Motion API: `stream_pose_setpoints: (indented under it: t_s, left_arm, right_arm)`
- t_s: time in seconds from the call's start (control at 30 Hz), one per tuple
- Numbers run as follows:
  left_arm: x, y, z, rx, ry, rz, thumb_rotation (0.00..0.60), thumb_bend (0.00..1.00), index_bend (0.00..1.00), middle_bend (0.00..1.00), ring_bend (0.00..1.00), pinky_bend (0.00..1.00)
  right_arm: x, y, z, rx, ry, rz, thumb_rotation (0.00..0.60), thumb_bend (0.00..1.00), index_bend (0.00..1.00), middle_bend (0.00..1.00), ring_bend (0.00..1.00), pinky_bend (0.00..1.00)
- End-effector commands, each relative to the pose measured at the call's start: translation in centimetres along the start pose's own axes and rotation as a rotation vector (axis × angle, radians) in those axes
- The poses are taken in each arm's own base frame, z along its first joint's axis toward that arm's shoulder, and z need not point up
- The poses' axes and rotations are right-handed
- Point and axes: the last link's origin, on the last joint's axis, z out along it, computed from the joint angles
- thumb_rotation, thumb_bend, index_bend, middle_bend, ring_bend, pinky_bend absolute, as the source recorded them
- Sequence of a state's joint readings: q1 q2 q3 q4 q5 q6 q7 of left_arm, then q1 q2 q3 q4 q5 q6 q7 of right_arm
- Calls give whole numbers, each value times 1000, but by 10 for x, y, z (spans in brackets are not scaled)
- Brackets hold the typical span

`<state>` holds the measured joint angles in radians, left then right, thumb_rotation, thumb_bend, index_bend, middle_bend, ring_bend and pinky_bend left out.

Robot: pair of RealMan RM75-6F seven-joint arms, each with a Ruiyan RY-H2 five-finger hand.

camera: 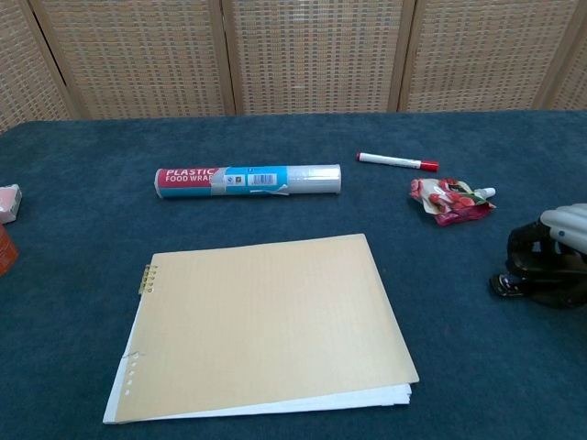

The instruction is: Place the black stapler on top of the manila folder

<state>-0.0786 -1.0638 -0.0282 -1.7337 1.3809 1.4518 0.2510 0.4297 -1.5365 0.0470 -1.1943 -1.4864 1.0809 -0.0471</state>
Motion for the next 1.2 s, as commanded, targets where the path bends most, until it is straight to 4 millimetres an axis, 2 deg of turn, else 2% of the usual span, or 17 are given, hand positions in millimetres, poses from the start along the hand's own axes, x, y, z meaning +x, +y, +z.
stream_pose_setpoints:
  t_s: [0.03, 0.27, 0.43, 0.57, 0.73, 0.83, 1.07, 1.1, 1.2]
  left_arm:
    - [-1, 0, 0, 0, -3, 1, 600, 0, 0, 0, 0, 0]
    - [-1, 0, 2, 0, -10, 0, 600, 0, 0, 0, 0, 0]
    - [-3, 0, 4, -3, -22, -3, 600, 0, 0, 0, 0, 0]
    - [-5, 0, 6, 0, -32, -4, 600, 0, 0, 0, 0, 0]
    - [-6, -3, 11, 19, -40, -8, 600, 0, 0, 0, 0, 0]
    - [-7, -6, 15, 32, -49, -12, 600, 0, 0, 0, 0, 0]
    - [-7, -13, 23, 60, -67, -25, 600, 0, 0, 0, 0, 0]
    - [-8, -15, 25, 67, -70, -29, 600, 0, 0, 0, 0, 0]
    - [-7, -16, 27, 71, -74, -32, 600, 0, 0, 0, 0, 0]
  right_arm:
    - [16, -7, 1, 29, 32, 8, 600, 599, 628, 664, 573, 583]
    - [47, -34, 11, 86, 52, 5, 600, 604, 627, 664, 574, 583]
    - [74, -84, 30, 165, 29, 4, 600, 605, 627, 665, 574, 583]
    - [85, -123, 49, 232, 2, -36, 600, 606, 627, 666, 576, 583]
    - [86, -167, 74, 277, -35, -93, 600, 609, 628, 667, 578, 583]
    - [80, -191, 85, 292, -58, -100, 600, 611, 629, 668, 579, 583]
    - [64, -236, 95, 365, -122, -120, 600, 614, 629, 668, 579, 583]
    - [60, -250, 94, 404, -128, -137, 600, 613, 629, 668, 579, 583]
    - [53, -264, 96, 423, -135, -151, 600, 614, 629, 668, 579, 583]
